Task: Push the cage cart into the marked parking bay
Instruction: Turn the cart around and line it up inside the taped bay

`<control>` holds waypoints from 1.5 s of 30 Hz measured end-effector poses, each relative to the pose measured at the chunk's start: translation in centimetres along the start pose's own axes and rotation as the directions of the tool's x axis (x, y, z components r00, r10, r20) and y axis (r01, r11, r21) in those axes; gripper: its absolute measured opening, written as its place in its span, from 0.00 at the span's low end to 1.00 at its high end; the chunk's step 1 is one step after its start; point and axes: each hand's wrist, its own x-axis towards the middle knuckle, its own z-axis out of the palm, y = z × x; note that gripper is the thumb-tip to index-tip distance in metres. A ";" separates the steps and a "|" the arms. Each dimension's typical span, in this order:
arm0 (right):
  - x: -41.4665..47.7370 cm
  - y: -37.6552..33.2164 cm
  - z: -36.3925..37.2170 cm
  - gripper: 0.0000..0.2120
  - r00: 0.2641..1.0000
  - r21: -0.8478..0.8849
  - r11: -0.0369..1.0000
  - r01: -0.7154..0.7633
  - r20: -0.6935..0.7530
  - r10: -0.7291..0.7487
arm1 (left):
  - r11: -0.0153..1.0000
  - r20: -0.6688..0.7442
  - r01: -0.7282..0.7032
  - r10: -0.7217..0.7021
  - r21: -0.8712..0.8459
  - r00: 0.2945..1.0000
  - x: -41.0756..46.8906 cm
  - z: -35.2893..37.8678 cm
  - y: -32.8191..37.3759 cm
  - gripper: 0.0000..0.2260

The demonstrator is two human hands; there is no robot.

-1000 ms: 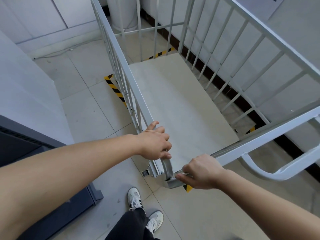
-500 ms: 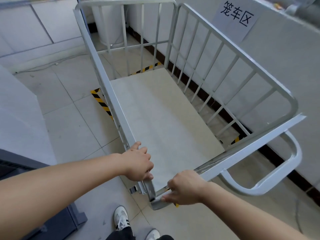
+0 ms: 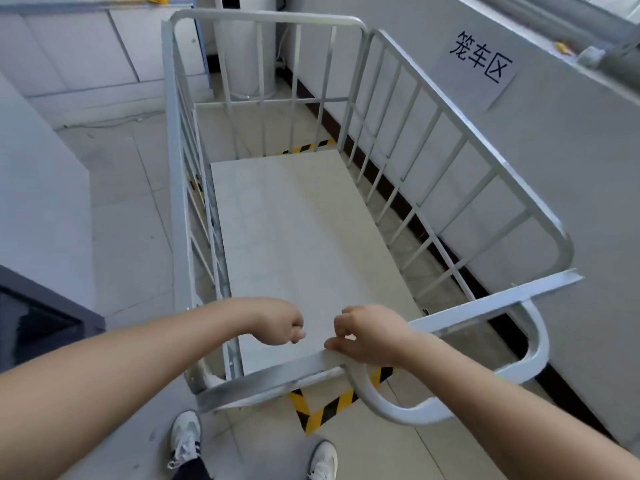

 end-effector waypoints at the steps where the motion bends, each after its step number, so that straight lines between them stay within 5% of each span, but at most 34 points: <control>1: -0.9 1.6 -0.1 0.19 1.000 -0.001 1.000 -0.015 -0.024 0.015 | 0.997 -0.037 -0.004 0.001 -0.078 0.999 0.6 0.3 1.5 0.16; 6: -4.4 9.0 0.3 0.21 0.989 -0.003 0.991 -0.132 -0.075 0.131 | 0.946 -0.232 -0.042 -0.035 -0.321 0.972 3.2 2.0 7.8 0.21; 9: -5.7 12.3 0.8 0.32 0.984 -0.021 0.985 -0.171 -0.054 0.169 | 0.928 -0.281 -0.024 -0.088 -0.371 0.956 4.3 3.1 9.8 0.20; 11: -6.5 13.7 1.3 0.38 0.985 -0.066 0.984 -0.167 -0.060 0.163 | 0.935 -0.300 0.019 -0.133 -0.355 0.945 4.7 3.9 10.5 0.20; 21: -7.4 13.2 2.3 0.34 0.983 -0.190 0.968 -0.165 -0.107 0.147 | 0.974 -0.525 0.186 -0.226 -0.128 0.820 4.8 6.5 11.5 0.21; 27: -7.4 13.8 2.9 0.40 0.983 -0.173 0.976 -0.135 -0.146 0.110 | 0.979 -0.554 0.186 -0.202 -0.085 0.808 5.2 6.8 11.4 0.20; 45: -7.3 13.9 2.5 0.33 0.987 -0.141 0.980 -0.142 -0.098 0.129 | 0.976 -0.558 0.210 -0.209 -0.064 0.803 5.5 6.6 11.6 0.20</control>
